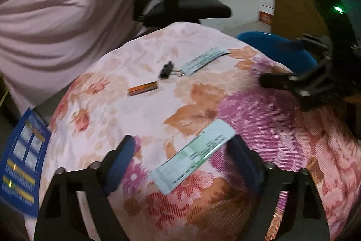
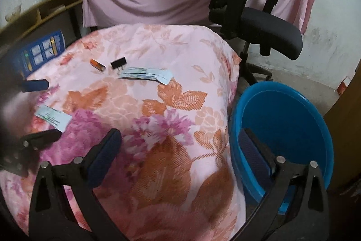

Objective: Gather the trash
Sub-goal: 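Grasp the white paper strip with the left tool while the right tool grasps another strip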

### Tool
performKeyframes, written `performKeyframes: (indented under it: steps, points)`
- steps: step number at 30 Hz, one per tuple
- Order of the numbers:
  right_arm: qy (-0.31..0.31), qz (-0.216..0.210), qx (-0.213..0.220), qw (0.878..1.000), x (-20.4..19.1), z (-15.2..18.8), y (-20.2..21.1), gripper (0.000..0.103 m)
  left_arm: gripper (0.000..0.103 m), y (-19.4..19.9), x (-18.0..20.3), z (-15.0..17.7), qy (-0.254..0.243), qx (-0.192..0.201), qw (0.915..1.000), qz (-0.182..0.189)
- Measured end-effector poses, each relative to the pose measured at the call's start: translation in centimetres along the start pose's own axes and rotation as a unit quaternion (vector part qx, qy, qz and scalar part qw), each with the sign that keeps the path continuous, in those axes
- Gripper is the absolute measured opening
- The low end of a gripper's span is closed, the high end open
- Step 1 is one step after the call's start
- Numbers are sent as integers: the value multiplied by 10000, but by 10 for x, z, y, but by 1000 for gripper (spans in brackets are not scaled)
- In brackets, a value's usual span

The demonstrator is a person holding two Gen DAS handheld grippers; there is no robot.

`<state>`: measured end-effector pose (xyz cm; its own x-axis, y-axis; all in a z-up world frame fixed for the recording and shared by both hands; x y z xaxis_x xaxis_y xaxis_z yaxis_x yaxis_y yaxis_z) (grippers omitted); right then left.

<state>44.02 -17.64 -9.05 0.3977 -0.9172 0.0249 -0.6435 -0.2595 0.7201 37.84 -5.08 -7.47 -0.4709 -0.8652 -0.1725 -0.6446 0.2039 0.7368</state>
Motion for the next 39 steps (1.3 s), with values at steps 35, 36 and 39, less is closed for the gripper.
performKeyframes:
  steps: [35,36,39]
  points:
    - [1451,-1221,-345,9812,-40,-54,-59,47,17,13,-85,4,3197,318,9455,523]
    - [1407,-1214,-341,9820,-40,-52,-57,38,17,16,-84,2,3184,375,9459,500]
    - [1162,-1196,-264,9857,-36,-49,-52,26,17,23,-80,-2,3130,591,9469,445]
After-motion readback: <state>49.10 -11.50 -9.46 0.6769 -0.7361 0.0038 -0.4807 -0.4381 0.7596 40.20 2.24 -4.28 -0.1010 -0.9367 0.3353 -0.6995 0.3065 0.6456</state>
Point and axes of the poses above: each gripper's, at about its wrist camera, not at the fingertips, and y roughly against the way its jaws point, x to its right, z to its underside, the point moved 4 cm from there along -y, roughly the way its jaws point, and after that the axes turned 3 degrees about -z, right-handed, at the moved point
